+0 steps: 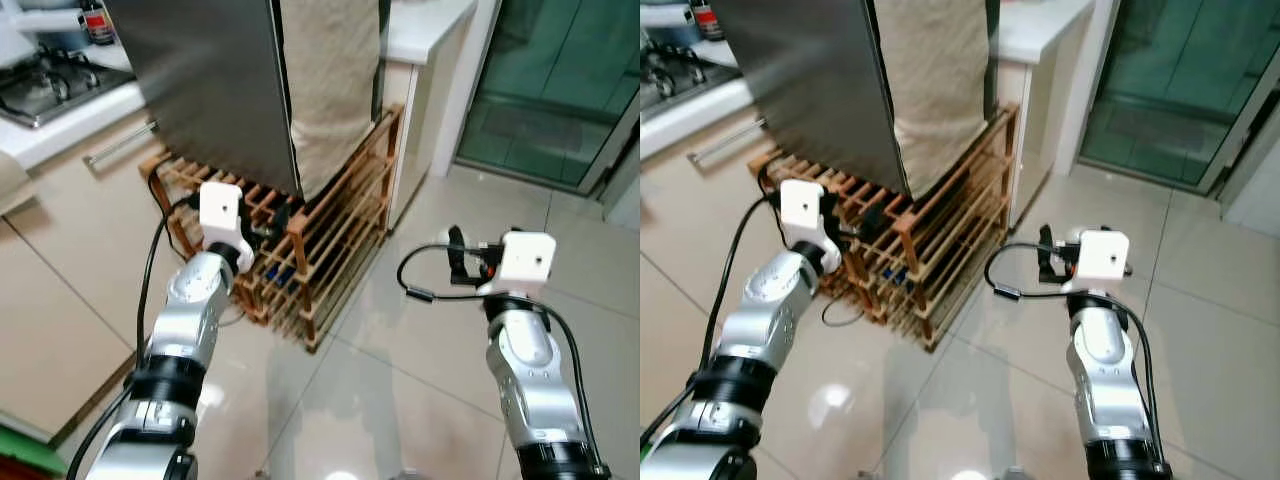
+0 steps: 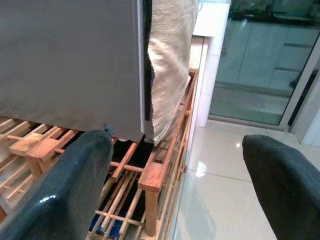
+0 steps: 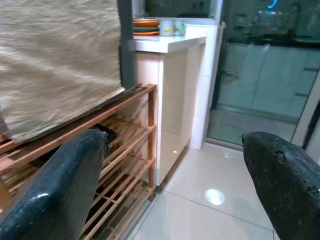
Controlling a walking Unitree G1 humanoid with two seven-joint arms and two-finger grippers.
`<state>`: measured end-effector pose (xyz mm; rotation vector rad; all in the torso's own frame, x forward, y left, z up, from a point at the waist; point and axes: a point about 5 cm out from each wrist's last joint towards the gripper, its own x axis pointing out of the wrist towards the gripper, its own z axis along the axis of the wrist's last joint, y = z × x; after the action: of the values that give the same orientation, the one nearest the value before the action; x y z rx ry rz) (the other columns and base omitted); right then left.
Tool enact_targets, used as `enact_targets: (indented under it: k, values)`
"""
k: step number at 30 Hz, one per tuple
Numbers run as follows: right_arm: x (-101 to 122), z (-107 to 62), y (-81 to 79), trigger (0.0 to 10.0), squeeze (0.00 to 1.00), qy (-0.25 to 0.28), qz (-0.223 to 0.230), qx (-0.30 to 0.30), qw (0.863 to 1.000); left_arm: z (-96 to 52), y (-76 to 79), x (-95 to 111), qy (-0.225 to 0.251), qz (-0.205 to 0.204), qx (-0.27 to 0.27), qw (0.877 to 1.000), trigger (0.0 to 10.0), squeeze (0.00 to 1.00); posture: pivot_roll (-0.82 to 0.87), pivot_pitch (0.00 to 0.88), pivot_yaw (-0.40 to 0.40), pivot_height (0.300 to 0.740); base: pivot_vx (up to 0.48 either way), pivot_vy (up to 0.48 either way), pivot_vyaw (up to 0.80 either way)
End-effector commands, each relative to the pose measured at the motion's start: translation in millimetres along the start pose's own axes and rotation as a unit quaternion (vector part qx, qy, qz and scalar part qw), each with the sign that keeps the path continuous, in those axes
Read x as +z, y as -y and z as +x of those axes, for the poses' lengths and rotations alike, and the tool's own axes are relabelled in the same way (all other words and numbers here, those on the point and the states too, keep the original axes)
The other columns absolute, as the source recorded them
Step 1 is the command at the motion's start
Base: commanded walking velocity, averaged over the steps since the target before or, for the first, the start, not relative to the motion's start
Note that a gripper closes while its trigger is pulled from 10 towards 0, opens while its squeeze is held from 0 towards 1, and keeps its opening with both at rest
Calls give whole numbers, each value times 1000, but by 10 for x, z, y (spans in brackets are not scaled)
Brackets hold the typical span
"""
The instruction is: Restocking fridge
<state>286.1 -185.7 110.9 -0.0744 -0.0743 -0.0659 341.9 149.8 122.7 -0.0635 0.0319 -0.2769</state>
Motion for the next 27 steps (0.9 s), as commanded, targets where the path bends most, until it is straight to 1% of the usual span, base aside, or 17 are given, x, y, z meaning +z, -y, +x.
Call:
enact_targets:
  k: [1, 4, 5, 6, 7, 9, 10, 12, 13, 15, 16, 18, 20, 21, 24, 26, 27]
  values:
    - [4, 3, 10, 10000, 0, 1, -2, -2, 1000, -2, -4, 59, 16, 5, 0, 1000, 10000, 0, -54, 0, 91, 732, 0, 0, -800]
    - [24, -5, 22, 10000, 0, 9, -7, -3, 1000, -100, -29, 96, 45, 28, -3, 999, 10000, 0, -64, 0, 102, 732, 0, 0, -800]
    - [66, -48, 18, 10000, 0, 20, -11, -3, 1000, -259, -100, 64, 54, 34, 8, 998, 10000, 0, -62, 0, 109, 732, 0, 0, -800]
    - [66, -48, 18, 10000, 0, 20, -11, -3, 1000, -259, -100, 64, 54, 34, 8, 998, 10000, 0, -62, 0, 109, 732, 0, 0, -800]
    - [97, -91, 15, 10000, 0, 29, -13, -3, 1000, -389, -158, 36, 59, 33, 22, 997, 10000, 0, -55, 0, 106, 732, 0, 0, -800]
    - [114, -238, 41, 10000, 0, 36, -15, -10, 999, -606, -277, 33, 67, 6, 60, 996, 10000, 0, -45, 0, 96, 732, 0, 0, -800]
    - [101, -275, 72, 10000, 0, 35, -18, -18, 999, -626, -288, 52, 73, -5, 66, 995, 10000, 0, -34, 0, 81, 732, 0, 0, -800]
    - [63, -280, 109, 10000, 0, 25, -14, -26, 999, -599, -243, 94, 91, -19, 57, 994, 10000, 0, -31, 0, 70, 732, 0, 0, -653]
    - [63, -280, 109, 10000, 0, 25, -14, -26, 999, -599, -243, 94, 91, -19, 57, 994, 10000, 0, -31, 0, 70, 732, 0, 0, -506]
    - [37, -233, 120, 10000, 0, 20, -11, -25, 999, -518, -117, 144, 108, -10, 31, 994, 10000, 0, -42, 0, 70, 732, 0, 0, -253]
    - [37, -233, 120, 10000, 0, 20, -11, -25, 999, -518, -117, 144, 108, -10, 31, 994, 10000, 0, -42, 0, 70, 732, 0, 0, 0]
    - [152, -168, 77, 10000, 0, 46, -30, -6, 998, -421, 45, 197, 112, -6, 5, 994, 10000, 0, -66, 0, 81, 732, 429, 126, 0]
    - [152, -168, 77, 10000, 0, 46, -30, -6, 998, -421, 45, 197, 112, -6, 5, 994, 10000, 0, -66, 0, 81, 732, 450, 0, 0]
    - [210, -129, 83, 10000, 0, 56, -38, -6, 998, -390, 118, 215, 109, -6, -6, 994, 10000, 0, -77, 0, 89, 732, 465, 0, 0]
    - [229, -96, 112, 10000, 0, 57, -38, -14, 998, -367, 120, 224, 104, -10, -7, 994, 10000, 0, -82, 0, 91, 732, 465, 0, 0]
    - [221, -92, 105, 10000, 0, 54, -38, -14, 998, -309, 85, 211, 91, -35, 4, 995, 10000, 0, -77, 0, 83, 732, 435, 0, 0]
    - [221, -92, 105, 10000, 0, 54, -38, -14, 998, -309, 85, 211, 91, -35, 4, 995, 10000, 0, -77, 0, 83, 732, 424, 0, 0]
